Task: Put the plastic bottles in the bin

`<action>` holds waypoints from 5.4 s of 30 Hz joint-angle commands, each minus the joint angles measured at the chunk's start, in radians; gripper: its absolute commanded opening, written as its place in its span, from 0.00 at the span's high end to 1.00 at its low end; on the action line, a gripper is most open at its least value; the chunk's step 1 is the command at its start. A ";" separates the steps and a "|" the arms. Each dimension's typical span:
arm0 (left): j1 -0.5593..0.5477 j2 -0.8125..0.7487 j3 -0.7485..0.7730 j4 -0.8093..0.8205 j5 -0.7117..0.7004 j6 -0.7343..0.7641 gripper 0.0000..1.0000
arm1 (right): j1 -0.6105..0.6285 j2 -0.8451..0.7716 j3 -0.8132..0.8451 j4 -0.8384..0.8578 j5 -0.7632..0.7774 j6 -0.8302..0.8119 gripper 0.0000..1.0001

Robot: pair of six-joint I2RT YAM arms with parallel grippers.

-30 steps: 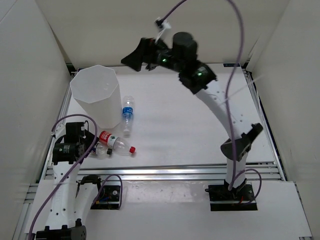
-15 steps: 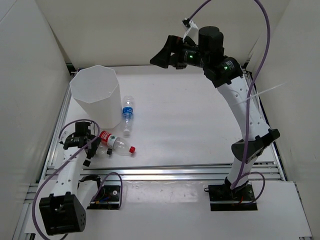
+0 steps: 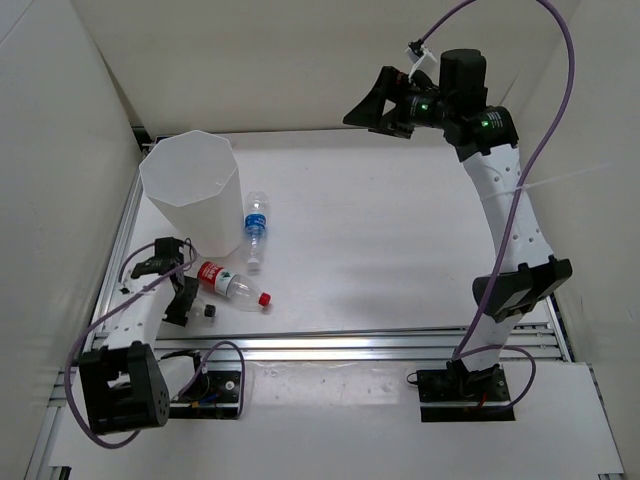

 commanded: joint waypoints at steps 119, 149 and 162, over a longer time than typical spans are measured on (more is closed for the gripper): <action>-0.290 -0.384 0.739 -0.269 -0.160 0.534 0.00 | 0.087 0.500 -0.068 0.254 -0.296 0.234 0.01; -0.290 -0.488 0.750 -0.504 -0.127 0.379 0.00 | 0.318 0.957 0.043 0.563 -0.253 0.549 0.62; -0.290 -0.609 0.609 -0.395 -0.183 0.327 0.00 | 0.218 0.384 -0.179 0.537 -0.259 0.498 0.92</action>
